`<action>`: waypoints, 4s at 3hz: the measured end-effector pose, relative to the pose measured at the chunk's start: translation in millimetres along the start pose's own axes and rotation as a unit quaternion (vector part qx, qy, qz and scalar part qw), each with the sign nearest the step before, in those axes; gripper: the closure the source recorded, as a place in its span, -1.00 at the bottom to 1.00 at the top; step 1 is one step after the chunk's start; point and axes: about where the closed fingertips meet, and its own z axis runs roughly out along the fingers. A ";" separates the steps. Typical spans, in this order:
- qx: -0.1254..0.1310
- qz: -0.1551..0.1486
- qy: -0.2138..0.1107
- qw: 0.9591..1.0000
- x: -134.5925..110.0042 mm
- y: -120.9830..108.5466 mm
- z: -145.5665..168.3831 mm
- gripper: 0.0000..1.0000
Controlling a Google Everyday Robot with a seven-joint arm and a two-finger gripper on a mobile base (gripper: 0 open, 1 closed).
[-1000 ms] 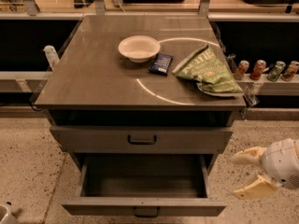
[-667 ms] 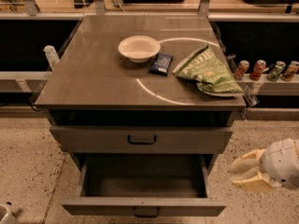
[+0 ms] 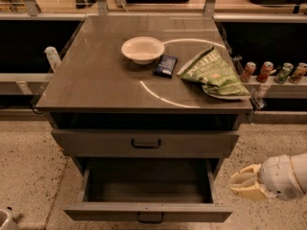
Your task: Close middle drawer
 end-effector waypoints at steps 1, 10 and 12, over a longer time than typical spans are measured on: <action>-0.045 0.013 -0.024 0.999 20.6 -10.9 36.1 1.00; -0.077 0.169 -0.127 0.974 170.2 -17.8 164.1 1.00; -0.072 0.190 -0.134 0.970 183.3 -23.6 174.1 1.00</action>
Offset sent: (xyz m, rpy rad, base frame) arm 0.0144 0.0232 -0.1156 0.1715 0.2280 0.0677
